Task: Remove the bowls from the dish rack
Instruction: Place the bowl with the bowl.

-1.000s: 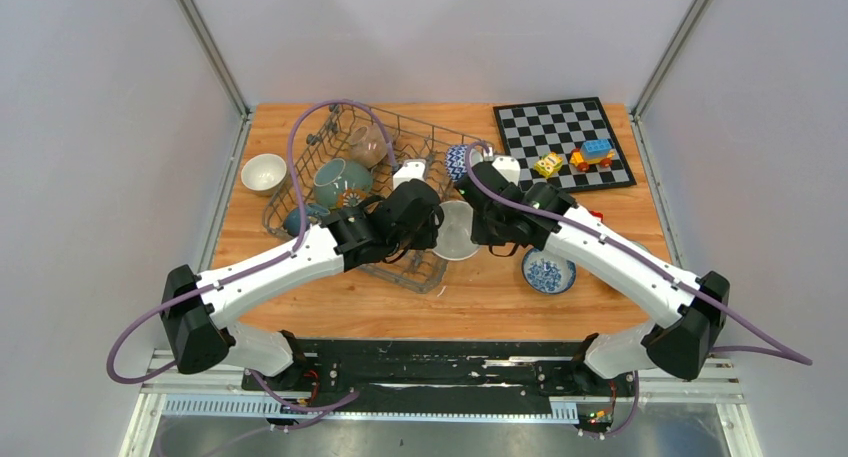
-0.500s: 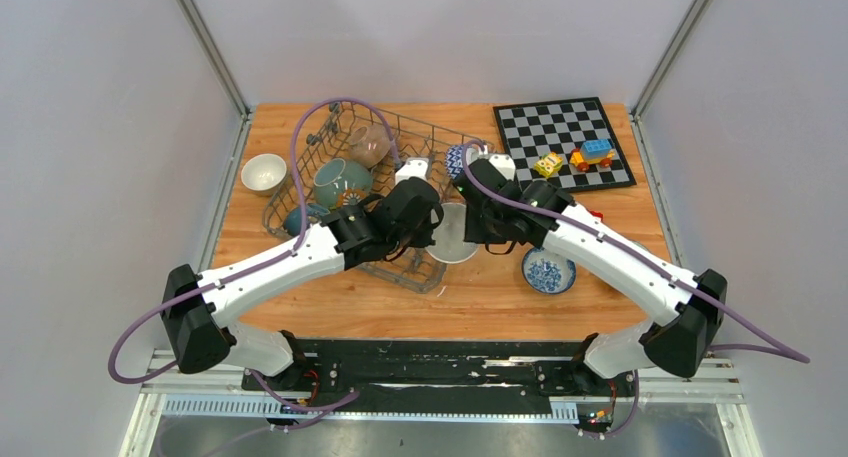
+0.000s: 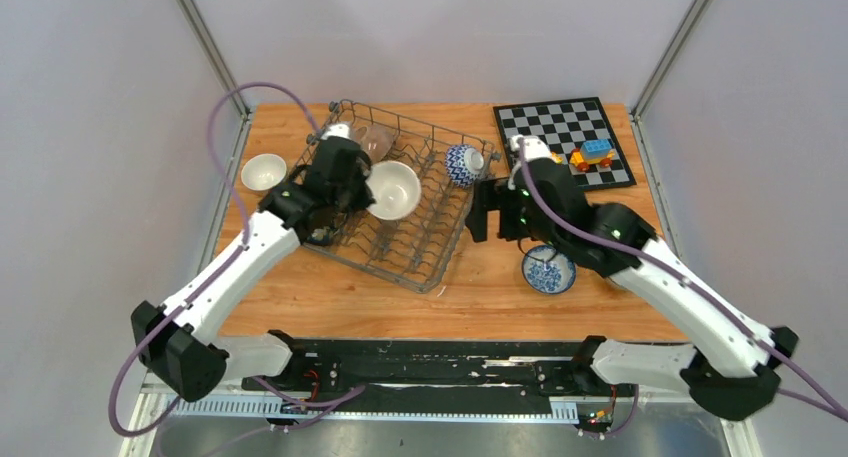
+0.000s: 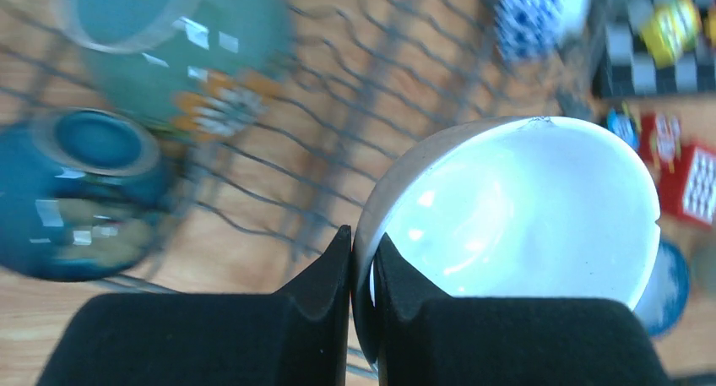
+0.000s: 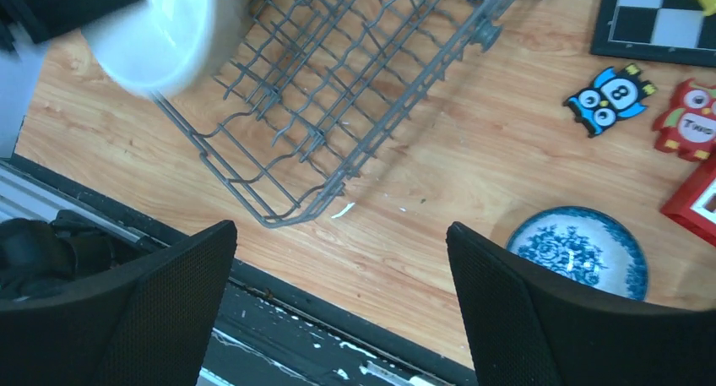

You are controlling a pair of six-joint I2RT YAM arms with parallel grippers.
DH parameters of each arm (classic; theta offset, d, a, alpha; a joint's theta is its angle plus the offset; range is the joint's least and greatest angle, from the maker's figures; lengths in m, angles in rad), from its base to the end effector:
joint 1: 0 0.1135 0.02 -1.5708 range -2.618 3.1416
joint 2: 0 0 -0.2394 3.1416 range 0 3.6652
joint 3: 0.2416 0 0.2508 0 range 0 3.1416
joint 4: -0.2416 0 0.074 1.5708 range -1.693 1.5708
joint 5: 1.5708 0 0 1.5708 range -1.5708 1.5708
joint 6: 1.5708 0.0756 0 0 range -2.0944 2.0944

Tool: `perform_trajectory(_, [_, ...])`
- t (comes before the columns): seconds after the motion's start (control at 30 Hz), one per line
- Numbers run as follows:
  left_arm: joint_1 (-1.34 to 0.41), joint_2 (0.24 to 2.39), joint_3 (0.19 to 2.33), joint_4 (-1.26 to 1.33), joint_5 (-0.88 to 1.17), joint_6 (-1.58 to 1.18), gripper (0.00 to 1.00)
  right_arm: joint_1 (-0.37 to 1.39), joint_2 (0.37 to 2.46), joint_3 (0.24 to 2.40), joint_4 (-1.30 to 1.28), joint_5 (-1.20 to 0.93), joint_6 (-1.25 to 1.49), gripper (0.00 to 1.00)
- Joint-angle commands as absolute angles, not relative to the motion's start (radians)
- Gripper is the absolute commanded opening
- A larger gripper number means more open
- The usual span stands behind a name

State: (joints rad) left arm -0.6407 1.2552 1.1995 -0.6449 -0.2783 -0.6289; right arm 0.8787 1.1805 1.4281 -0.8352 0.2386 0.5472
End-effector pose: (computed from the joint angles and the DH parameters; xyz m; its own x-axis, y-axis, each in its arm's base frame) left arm 0.2564 -0.1653 0.2929 -0.6570 -0.2157 -0.7224 0.0246 0.9516 -0.3065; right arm 0.1880 0.1988 0.3710 -0.6260 0.0369 -0.7789 -0.3476 0.8809 0.3211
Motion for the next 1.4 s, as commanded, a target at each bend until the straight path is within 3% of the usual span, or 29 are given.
perform_trajectory(0.0, [-0.399, 1.182, 1.256, -0.643, -0.227, -0.615, 0.00, 0.870, 0.985, 1.233, -0.730, 0.269, 0.453, 0.96])
perform_trajectory(0.2, [-0.037, 1.243, 1.281, -0.634, -0.132, -0.653, 0.00, 0.870, 0.797, 0.931, -0.483, 0.152, 0.443, 0.91])
perform_trajectory(0.43, [0.168, 1.320, 1.227, -0.427, -0.136, -0.788, 0.00, 0.869, 0.764, 0.799, -0.441, 0.066, 0.469, 0.89])
perform_trajectory(0.77, [0.273, 1.503, 1.370, -0.403, -0.206, -0.846, 0.00, 0.869, 0.725, 0.717, -0.398, 0.033, 0.453, 0.88])
perform_trajectory(1.37, [0.355, 1.673, 1.327, -0.348, -0.190, -0.872, 0.00, 0.869, 0.669, 0.716, -0.405, 0.051, 0.438, 0.86])
